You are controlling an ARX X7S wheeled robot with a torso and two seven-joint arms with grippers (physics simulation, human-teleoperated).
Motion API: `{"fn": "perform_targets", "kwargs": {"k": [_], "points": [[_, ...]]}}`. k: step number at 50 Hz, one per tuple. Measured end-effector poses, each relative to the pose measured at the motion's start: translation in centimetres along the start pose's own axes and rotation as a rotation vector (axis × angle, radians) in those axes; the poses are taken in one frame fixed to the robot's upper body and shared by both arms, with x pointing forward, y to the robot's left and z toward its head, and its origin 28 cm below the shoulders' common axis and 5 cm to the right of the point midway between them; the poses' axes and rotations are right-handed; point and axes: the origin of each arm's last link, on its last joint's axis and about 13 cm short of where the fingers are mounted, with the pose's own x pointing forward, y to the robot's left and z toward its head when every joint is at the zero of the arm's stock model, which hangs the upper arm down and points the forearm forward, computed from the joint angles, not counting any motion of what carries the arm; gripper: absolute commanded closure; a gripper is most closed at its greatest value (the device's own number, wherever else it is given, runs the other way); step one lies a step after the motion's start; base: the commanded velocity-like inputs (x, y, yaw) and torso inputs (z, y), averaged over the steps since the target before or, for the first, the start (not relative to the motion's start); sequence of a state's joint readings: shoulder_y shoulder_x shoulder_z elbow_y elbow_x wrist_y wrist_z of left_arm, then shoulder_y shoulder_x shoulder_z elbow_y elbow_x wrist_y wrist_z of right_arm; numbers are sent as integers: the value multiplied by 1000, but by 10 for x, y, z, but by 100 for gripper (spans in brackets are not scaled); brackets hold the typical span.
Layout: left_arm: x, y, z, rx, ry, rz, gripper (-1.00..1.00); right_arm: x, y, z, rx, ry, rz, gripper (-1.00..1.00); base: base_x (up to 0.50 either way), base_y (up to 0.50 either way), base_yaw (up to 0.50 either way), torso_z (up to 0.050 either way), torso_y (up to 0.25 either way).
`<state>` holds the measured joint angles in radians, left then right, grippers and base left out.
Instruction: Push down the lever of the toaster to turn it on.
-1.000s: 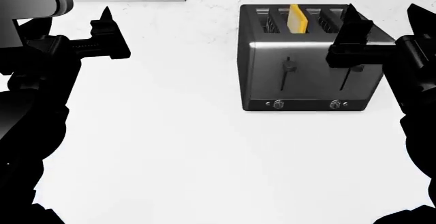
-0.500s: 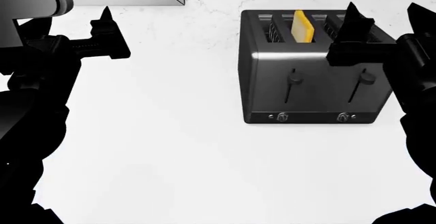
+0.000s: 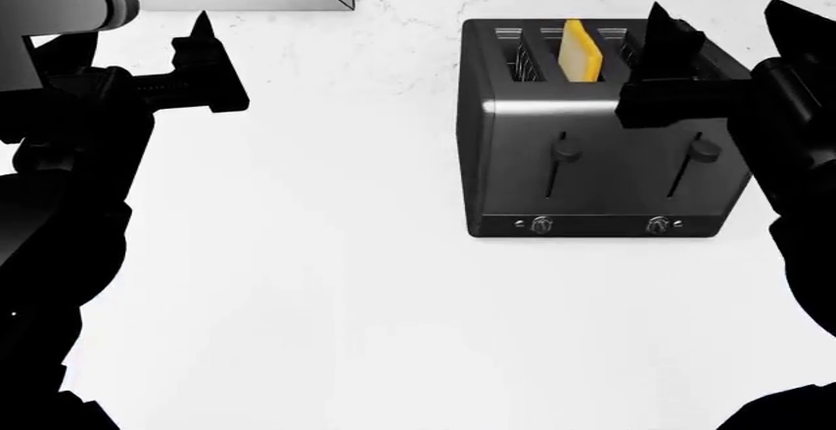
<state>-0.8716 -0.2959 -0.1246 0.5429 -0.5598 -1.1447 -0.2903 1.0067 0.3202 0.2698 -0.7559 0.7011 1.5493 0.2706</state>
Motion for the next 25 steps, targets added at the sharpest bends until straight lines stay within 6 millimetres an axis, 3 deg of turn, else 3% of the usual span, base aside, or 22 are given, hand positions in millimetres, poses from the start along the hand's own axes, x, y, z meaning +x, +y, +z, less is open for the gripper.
{"fn": "perform_targets", "kwargs": {"k": [25], "points": [[0, 0, 0, -1, -1, 1, -100, -9, 8, 7, 19, 26, 126, -100, 0, 0, 0, 0, 0]]}}
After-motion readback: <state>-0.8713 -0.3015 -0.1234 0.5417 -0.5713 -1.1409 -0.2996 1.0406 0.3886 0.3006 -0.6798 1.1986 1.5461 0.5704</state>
